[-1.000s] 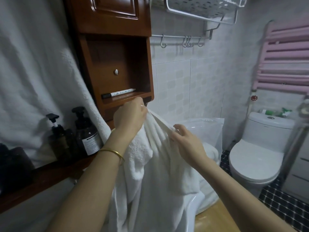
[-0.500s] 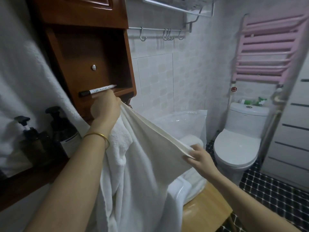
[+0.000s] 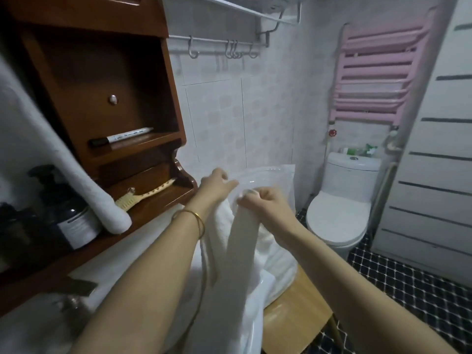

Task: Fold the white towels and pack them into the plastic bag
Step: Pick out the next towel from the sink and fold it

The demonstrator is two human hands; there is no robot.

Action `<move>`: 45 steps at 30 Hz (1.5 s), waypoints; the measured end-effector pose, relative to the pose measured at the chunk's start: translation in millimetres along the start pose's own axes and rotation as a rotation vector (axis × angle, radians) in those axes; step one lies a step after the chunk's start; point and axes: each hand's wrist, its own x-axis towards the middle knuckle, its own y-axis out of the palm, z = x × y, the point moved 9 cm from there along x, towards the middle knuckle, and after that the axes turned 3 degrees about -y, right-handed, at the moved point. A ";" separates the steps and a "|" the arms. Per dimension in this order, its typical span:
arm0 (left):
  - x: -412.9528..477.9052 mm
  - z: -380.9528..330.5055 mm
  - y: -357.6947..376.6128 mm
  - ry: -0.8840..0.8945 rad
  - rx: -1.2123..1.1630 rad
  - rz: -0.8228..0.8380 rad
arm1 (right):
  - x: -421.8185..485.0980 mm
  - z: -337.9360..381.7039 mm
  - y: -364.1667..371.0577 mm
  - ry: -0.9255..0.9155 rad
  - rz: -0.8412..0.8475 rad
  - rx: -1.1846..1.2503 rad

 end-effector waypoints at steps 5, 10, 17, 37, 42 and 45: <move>-43.9 60.1 43.2 -0.297 -0.638 0.226 | -8.7 -45.0 -9.3 0.046 -0.055 -0.347; -78.9 80.7 50.5 -0.250 -0.875 0.243 | -19.9 -68.9 6.7 0.085 0.052 -0.212; -111.6 111.4 48.0 -0.094 -0.805 0.013 | -41.1 -92.7 37.5 0.202 0.317 -0.054; -134.7 105.0 41.4 0.100 -0.704 0.098 | -32.7 -92.3 45.6 -0.201 0.124 -0.438; -128.0 107.8 33.2 0.068 -0.706 0.019 | -25.2 -94.4 45.6 -0.190 0.218 -0.421; -117.1 109.4 6.5 0.051 -0.675 -0.109 | -17.2 -110.3 33.4 -0.136 0.326 -0.591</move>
